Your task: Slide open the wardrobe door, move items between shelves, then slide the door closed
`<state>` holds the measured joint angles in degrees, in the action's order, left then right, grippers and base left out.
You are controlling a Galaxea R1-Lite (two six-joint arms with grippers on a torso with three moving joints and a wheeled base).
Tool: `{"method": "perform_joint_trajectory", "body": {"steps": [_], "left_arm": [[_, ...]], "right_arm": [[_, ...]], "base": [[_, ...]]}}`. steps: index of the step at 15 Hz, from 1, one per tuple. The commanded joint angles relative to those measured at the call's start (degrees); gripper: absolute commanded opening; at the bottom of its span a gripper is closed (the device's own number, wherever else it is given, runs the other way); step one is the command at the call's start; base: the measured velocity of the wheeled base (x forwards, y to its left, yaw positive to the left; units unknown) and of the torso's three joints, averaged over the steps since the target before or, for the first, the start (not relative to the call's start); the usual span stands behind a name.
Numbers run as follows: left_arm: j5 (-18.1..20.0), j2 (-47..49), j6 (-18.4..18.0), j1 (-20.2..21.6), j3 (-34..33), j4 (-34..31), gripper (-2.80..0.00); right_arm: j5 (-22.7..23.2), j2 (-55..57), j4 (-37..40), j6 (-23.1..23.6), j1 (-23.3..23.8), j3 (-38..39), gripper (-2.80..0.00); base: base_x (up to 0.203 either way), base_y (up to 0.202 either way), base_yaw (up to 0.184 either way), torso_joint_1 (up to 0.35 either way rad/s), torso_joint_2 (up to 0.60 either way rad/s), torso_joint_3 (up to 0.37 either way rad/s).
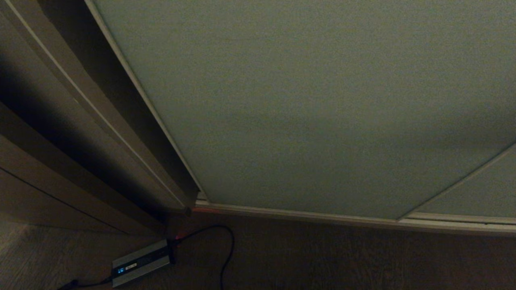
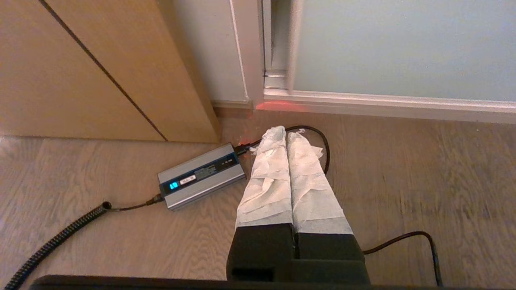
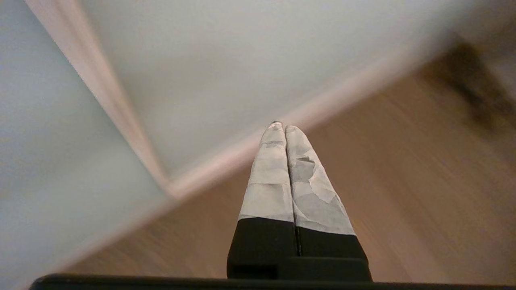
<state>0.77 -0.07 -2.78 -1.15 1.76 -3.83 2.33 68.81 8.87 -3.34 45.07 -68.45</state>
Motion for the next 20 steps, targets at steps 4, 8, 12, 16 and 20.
{"method": "perform_joint_trajectory", "body": {"steps": [4, 8, 12, 16, 20], "left_arm": [[0.02, 0.07, -0.03, 0.00, 0.00, -0.04, -2.80], [0.02, 0.07, -0.03, 0.00, 0.00, -0.04, -2.80], [0.02, 0.07, -0.03, 0.00, 0.00, -0.04, -2.80], [0.02, 0.07, -0.03, 0.00, 0.00, -0.04, -2.80], [0.02, 0.07, -0.03, 0.00, 0.00, -0.04, -2.80]], "right_arm": [[18.57, 8.84, -20.26, -8.81, -2.84, -0.02, -2.80], [23.01, 10.56, -27.26, -16.97, -5.70, -0.36, -2.80], [24.26, 7.45, -26.81, -17.09, -7.74, 1.10, -2.80], [23.55, -5.06, -26.04, -10.50, -10.34, 13.78, -2.80], [21.36, -7.19, -25.40, -6.33, -12.83, 16.26, -2.80]], "base": [[0.000, 0.000, 0.000, 0.000, 0.00, 0.000], [0.000, 0.000, 0.000, 0.000, 0.00, 0.000], [0.000, 0.000, 0.000, 0.000, 0.00, 0.000], [0.000, 0.000, 0.000, 0.000, 0.00, 0.000], [0.000, 0.000, 0.000, 0.000, 0.00, 0.000]]}}
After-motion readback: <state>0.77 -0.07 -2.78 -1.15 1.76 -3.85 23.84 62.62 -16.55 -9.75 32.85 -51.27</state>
